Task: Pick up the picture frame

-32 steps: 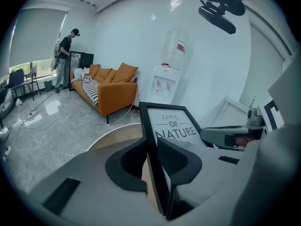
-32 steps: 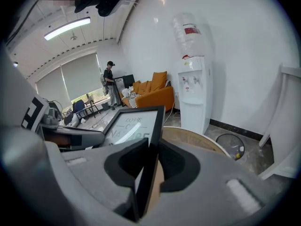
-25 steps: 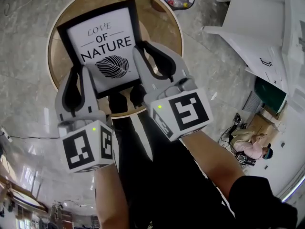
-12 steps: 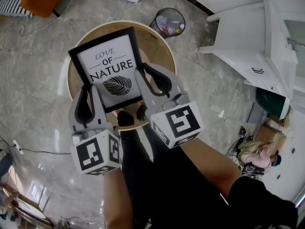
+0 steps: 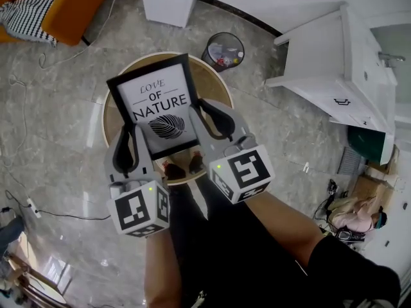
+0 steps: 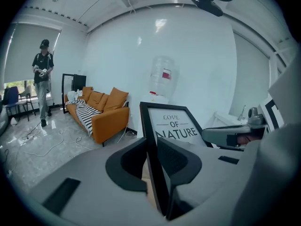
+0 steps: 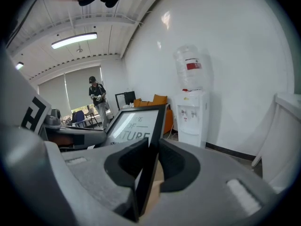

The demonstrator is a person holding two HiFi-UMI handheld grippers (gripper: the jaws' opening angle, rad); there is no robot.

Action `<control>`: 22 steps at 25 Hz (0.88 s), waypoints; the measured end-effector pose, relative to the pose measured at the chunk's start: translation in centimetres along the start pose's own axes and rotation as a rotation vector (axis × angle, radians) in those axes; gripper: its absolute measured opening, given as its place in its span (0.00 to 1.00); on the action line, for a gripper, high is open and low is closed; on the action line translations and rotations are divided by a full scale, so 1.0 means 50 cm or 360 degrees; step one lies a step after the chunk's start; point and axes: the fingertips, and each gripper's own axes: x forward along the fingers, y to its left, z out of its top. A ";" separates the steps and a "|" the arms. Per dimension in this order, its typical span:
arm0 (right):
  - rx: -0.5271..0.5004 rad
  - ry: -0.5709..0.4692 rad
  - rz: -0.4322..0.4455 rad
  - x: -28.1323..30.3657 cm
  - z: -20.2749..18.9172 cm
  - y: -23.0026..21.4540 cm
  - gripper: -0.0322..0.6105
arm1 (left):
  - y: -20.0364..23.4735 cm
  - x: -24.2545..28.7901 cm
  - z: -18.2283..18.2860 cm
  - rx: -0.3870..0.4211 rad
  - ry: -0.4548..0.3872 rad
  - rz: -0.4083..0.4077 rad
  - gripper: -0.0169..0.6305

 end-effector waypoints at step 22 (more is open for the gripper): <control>-0.0053 -0.0250 -0.0001 -0.116 0.194 0.046 0.15 | -0.042 -0.130 0.195 0.0134 -0.0220 -0.0061 0.15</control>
